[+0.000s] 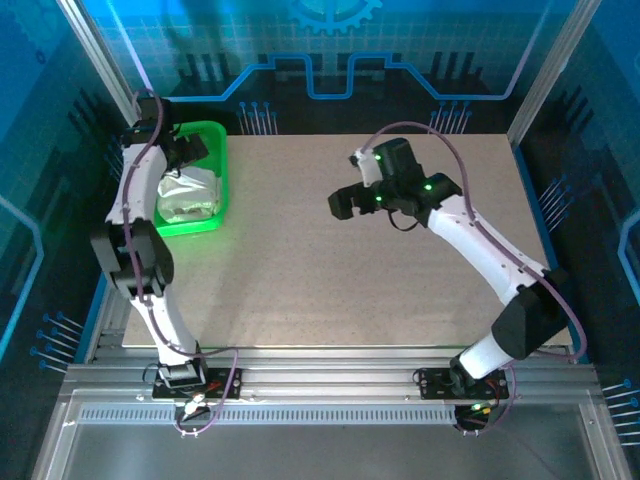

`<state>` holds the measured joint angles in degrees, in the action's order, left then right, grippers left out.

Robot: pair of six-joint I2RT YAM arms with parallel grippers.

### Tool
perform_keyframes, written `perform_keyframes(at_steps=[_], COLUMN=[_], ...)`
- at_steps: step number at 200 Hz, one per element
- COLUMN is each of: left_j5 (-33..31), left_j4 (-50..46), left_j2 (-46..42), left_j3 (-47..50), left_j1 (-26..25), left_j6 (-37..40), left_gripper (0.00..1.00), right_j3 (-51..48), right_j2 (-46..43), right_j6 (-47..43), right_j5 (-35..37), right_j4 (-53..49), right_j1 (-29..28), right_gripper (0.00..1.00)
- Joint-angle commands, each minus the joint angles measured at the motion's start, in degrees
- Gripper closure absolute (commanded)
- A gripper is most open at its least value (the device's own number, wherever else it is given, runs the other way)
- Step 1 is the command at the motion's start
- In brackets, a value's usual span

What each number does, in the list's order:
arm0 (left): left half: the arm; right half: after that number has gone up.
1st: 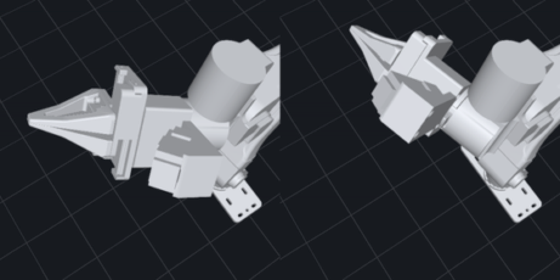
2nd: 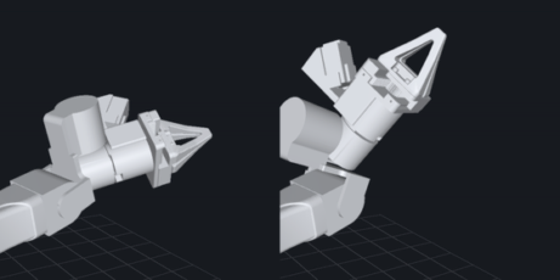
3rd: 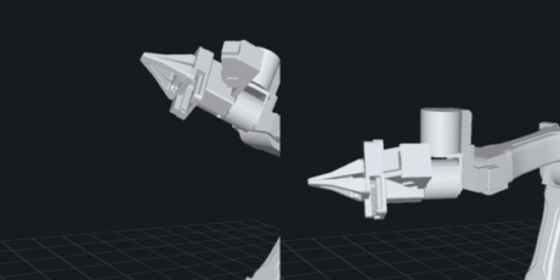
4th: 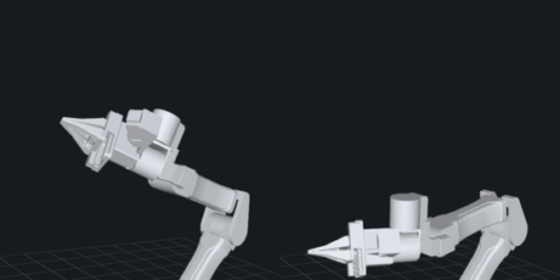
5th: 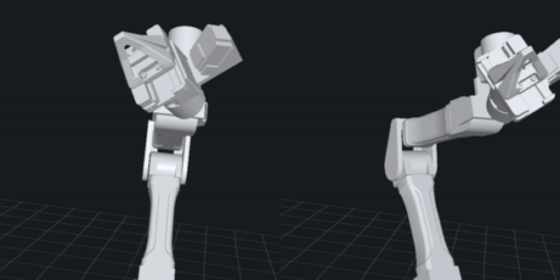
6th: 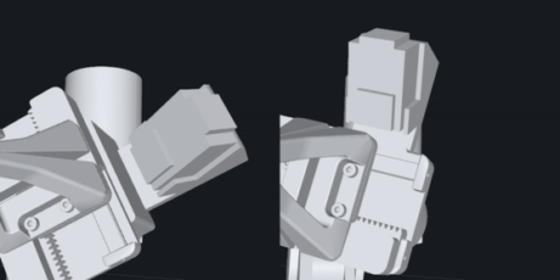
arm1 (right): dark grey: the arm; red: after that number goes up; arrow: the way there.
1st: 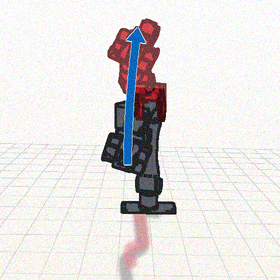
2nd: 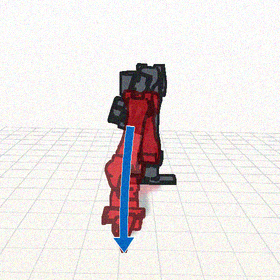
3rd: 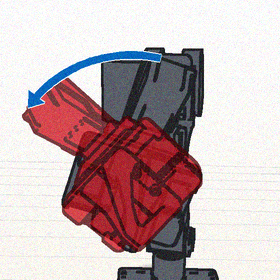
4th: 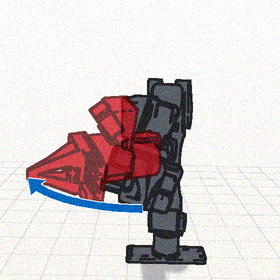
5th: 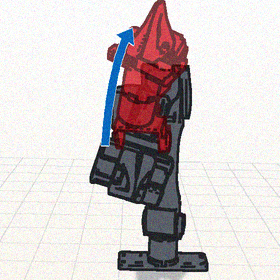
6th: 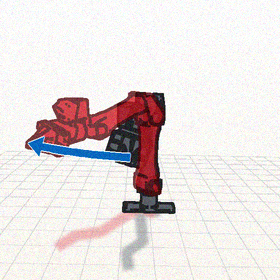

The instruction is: Fold and stack the t-shirts

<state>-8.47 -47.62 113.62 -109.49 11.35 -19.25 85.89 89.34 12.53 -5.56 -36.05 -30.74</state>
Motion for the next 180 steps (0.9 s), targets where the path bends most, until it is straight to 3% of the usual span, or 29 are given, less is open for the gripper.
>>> perform_keyframes(at_steps=[1, 44, 63, 74, 95, 108, 147, 180], left_j5=[3.21, 2.11, 4.63, 5.64, 12.1, 13.92, 15.68, 19.07], left_j4=[-4.45, -3.04, -3.8, -3.74, -2.73, -1.86, 6.72, 9.1], left_j2=[5.05, 15.5, 19.37, 20.66, 21.5, 19.5, 2.42, -8.96], left_j3=[-3.55, -5.42, -7.38, -7.99, -8.82, -8.77, -6.22, -13.07], left_j1=[1.59, 2.79, 3.06, 3.19, 4.64, 5.06, 3.42, -3.23], left_j6=[-3.03, -6.19, -7.47, -7.67, -7.82, -7.85, -6.77, -5.2], left_gripper=[0.01, 0.01, 0.13, 0.29, 0.77, 1.0, 1.0, 1.0], right_j3=[4.01, 2.64, 2.01, 2.02, 1.64, 0.52, -3.69, -6.01], right_j2=[2.02, 1.3, 0.21, -0.33, -1.58, -2.81, -6.52, -8.18], right_j6=[0.96, 0.6, -0.13, -0.47, -0.58, -0.5, 2.1, 4.7], right_j5=[-4.6, -7.09, -6.79, -6.17, -5.11, -4.4, -3.03, -2.09], right_j4=[-5.64, -6.12, -6.22, -6.48, -6.84, -6.37, -3.28, -1.38], right_j1=[-2.64, -4.1, -4.02, -4.06, -3.89, -3.73, -0.76, 3.39], right_gripper=[0.0, 0.0, 0.0, 0.0, 0.0, 0.0, 0.0, 0.0])
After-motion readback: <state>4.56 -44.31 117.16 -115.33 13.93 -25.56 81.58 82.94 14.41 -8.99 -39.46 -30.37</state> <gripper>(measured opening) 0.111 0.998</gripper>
